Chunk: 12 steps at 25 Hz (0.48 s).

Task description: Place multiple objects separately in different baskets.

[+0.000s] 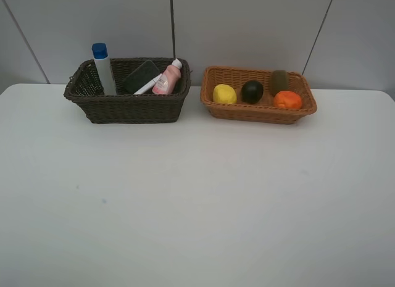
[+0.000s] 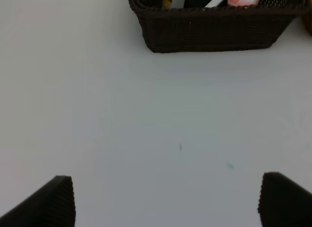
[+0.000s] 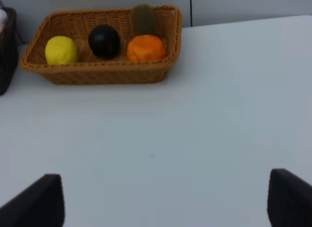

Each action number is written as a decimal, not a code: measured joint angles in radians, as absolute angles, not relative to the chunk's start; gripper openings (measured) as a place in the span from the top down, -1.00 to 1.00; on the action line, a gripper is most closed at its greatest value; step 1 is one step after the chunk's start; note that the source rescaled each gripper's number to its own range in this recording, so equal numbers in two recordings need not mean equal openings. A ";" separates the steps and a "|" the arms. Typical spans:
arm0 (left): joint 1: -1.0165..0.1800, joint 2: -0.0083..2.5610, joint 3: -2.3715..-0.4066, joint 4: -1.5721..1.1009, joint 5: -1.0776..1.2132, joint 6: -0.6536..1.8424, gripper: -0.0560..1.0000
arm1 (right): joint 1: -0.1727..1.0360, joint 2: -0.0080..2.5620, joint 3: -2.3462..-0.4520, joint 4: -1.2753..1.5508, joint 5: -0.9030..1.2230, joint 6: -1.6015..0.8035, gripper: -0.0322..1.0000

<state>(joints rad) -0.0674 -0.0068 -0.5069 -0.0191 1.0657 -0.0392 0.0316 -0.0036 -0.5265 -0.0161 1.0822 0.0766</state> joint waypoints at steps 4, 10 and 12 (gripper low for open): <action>-0.067 -0.007 -0.507 -0.019 1.066 -0.039 -0.98 | 0.032 -0.004 -0.523 -0.016 1.078 0.077 -0.99; -0.067 -0.007 -0.507 -0.019 1.066 -0.039 -0.98 | 0.032 -0.004 -0.523 -0.016 1.077 0.077 -1.00; -0.067 -0.007 -0.507 -0.019 1.066 -0.039 -0.98 | 0.032 -0.004 -0.523 -0.016 1.077 0.077 -1.00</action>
<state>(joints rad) -0.0674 -0.0068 -0.5069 -0.0191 1.0657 -0.0392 0.0316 -0.0036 -0.5229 -0.0161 1.0767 0.0766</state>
